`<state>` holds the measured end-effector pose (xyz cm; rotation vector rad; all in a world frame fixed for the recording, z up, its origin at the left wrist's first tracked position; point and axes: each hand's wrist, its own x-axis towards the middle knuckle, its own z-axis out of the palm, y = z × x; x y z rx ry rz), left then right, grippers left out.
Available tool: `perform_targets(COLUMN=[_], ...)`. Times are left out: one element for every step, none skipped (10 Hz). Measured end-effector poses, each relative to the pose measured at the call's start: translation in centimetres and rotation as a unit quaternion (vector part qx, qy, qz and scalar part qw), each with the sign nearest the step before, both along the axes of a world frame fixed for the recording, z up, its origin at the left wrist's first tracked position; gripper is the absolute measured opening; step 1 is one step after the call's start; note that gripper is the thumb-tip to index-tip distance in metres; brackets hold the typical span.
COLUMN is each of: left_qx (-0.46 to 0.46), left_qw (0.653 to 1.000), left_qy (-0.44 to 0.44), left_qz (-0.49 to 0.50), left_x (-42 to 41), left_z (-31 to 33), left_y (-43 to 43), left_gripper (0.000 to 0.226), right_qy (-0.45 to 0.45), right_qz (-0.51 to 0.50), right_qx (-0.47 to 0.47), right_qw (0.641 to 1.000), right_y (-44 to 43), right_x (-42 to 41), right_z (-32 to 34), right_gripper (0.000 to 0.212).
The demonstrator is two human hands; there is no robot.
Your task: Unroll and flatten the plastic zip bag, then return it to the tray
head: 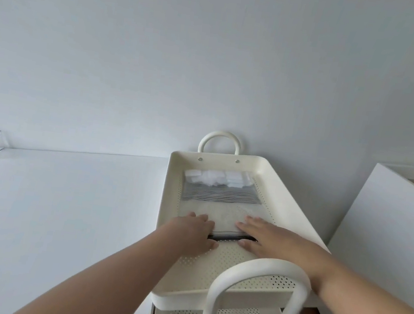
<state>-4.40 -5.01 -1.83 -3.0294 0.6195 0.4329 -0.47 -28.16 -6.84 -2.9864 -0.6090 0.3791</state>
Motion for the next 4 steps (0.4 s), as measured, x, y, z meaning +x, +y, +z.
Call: perform_targets(left_qx=[-0.002, -0.028, -0.053, -0.098], left_qw=[1.0, 0.998, 0.995, 0.988], left_qy=[-0.015, -0.048, -0.081, -0.121], left_qz=[0.003, -0.006, -0.015, -0.021], left_x=[-0.2, -0.9, -2.0, -3.3], left_z=[0.2, 0.6, 1.1, 1.3], left_y=[0.3, 0.5, 0.5, 0.8], left_gripper=[0.058, 0.06, 0.055, 0.046], right_qy=[-0.002, -0.008, 0.002, 0.005], right_qz=[-0.012, -0.033, -0.018, -0.038], right_qx=[0.034, 0.084, 0.134, 0.182], right_qw=[0.999, 0.996, 0.991, 0.982], right_y=[0.0, -0.2, -0.5, -0.9], right_x=[-0.5, -1.6, -3.1, -4.4], right_z=[0.5, 1.7, 2.9, 4.2], right_gripper=[0.067, 0.071, 0.067, 0.055])
